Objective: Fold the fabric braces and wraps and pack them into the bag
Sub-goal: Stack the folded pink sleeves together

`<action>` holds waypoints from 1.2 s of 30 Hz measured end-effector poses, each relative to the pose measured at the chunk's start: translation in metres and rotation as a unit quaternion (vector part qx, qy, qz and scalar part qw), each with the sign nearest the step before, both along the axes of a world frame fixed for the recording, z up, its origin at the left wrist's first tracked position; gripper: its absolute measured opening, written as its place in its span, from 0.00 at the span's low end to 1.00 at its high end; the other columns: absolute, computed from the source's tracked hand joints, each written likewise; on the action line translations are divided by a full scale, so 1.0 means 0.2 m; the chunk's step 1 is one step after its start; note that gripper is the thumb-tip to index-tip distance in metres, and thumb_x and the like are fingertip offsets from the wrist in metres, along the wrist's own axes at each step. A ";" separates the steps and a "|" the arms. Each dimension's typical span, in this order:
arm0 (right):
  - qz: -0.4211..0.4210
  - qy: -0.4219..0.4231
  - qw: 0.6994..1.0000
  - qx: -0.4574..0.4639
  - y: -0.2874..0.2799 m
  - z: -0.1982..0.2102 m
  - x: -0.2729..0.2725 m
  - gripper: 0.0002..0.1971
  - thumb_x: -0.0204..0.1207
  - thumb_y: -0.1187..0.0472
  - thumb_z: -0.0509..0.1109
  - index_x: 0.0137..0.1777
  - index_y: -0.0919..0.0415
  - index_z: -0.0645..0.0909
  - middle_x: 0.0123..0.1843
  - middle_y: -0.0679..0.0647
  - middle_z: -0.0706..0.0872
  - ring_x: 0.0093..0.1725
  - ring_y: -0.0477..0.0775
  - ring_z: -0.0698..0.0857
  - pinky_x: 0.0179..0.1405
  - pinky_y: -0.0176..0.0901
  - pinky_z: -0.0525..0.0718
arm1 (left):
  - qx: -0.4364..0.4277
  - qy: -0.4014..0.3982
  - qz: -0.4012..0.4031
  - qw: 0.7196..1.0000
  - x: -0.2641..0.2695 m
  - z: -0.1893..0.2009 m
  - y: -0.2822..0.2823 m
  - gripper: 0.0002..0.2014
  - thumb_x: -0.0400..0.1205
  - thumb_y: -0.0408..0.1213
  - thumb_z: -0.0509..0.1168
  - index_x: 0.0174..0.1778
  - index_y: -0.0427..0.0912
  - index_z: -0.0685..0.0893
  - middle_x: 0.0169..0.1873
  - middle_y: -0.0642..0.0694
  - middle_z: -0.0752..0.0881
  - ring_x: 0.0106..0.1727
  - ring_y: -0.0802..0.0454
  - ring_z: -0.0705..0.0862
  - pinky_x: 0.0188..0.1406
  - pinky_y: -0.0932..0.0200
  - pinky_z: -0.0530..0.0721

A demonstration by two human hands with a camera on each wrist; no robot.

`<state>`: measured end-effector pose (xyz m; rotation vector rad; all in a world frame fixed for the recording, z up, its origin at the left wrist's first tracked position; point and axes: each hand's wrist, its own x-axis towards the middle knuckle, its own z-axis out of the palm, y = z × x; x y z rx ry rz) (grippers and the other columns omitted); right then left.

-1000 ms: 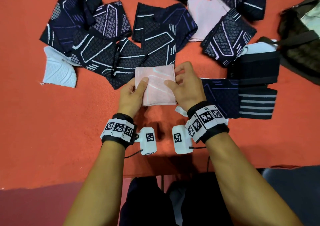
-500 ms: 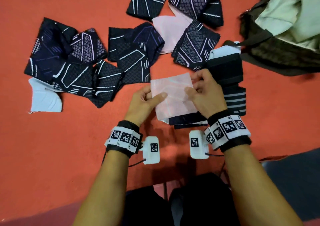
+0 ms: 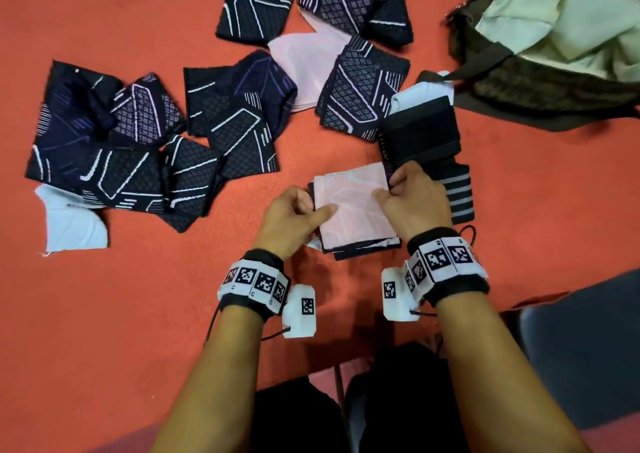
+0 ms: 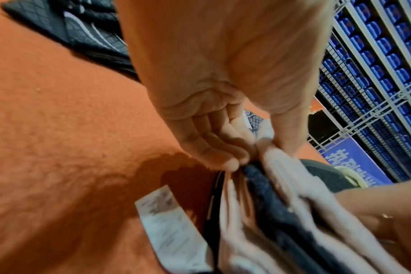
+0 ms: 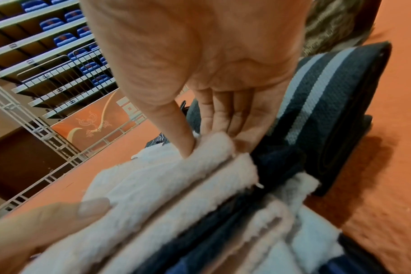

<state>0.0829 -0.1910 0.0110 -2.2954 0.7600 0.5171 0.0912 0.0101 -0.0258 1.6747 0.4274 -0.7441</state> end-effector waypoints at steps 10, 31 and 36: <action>0.100 0.038 0.992 -0.061 0.00 0.05 0.01 0.17 0.80 0.49 0.68 0.61 0.60 0.74 0.51 0.64 0.87 0.52 0.70 0.86 0.52 0.59 0.86 | 0.081 0.020 -0.112 0.990 -0.03 -0.03 -0.06 0.40 0.65 0.72 0.70 0.67 0.49 0.80 0.55 0.53 0.90 0.54 0.53 0.90 0.56 0.44 0.89; 0.098 -0.022 0.994 0.030 0.01 0.03 0.08 0.06 0.81 0.55 0.63 0.56 0.51 0.74 0.45 0.58 0.86 0.46 0.67 0.85 0.51 0.55 0.85 | -0.005 -0.001 0.079 0.997 0.08 -0.06 -0.12 0.18 0.79 0.32 0.75 0.64 0.34 0.84 0.54 0.44 0.92 0.53 0.52 0.91 0.46 0.61 0.88; 0.082 -0.036 0.996 -0.022 -0.04 0.05 0.12 0.08 0.77 0.52 0.68 0.54 0.50 0.79 0.46 0.53 0.88 0.50 0.64 0.85 0.49 0.49 0.81 | -0.011 -0.025 0.094 0.995 0.18 -0.07 -0.14 0.19 0.78 0.31 0.76 0.64 0.33 0.84 0.55 0.43 0.91 0.54 0.50 0.91 0.51 0.58 0.89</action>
